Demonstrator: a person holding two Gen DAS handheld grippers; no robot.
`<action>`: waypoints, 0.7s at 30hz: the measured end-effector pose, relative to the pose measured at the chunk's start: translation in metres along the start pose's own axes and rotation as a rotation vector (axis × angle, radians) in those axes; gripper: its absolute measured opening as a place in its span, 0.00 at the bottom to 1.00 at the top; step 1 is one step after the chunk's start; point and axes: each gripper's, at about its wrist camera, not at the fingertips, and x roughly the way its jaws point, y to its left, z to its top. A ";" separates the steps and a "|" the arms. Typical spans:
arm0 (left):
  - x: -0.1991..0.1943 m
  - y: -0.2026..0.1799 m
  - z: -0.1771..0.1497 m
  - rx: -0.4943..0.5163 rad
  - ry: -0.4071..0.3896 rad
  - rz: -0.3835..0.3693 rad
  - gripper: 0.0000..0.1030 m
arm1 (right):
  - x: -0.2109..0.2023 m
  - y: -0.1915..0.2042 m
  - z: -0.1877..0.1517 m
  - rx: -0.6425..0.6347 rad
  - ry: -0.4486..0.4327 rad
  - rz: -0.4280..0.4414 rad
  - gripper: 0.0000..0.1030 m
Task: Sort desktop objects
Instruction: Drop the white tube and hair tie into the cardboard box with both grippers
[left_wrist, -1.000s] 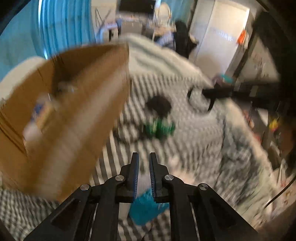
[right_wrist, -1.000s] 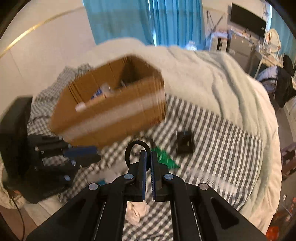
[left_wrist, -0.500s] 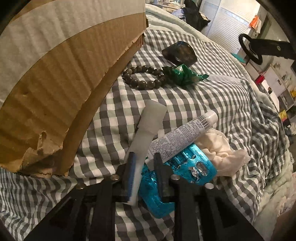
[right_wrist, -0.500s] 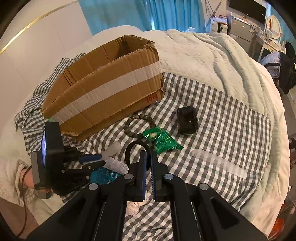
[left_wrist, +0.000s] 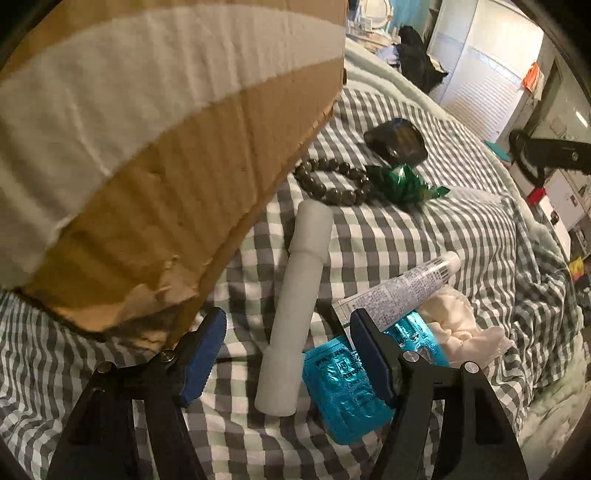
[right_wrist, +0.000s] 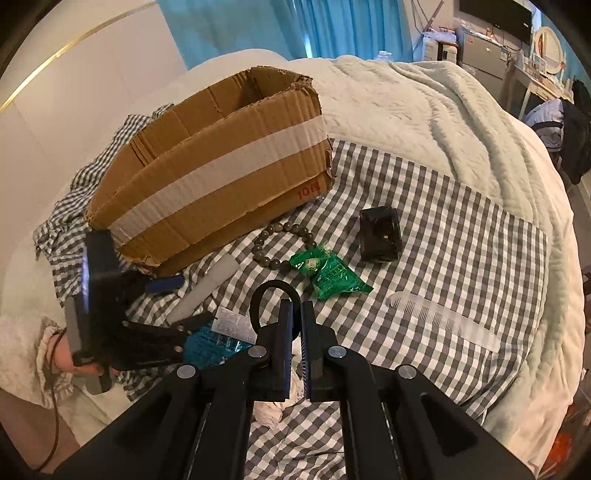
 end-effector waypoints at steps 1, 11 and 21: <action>0.003 -0.001 -0.001 0.022 0.003 0.030 0.62 | 0.001 -0.001 0.000 0.005 0.001 0.001 0.04; -0.025 -0.011 0.004 0.049 -0.035 -0.098 0.13 | -0.006 0.005 0.006 0.003 -0.017 0.021 0.04; -0.142 -0.003 0.078 -0.019 -0.357 -0.189 0.14 | -0.045 0.042 0.075 -0.065 -0.166 0.090 0.04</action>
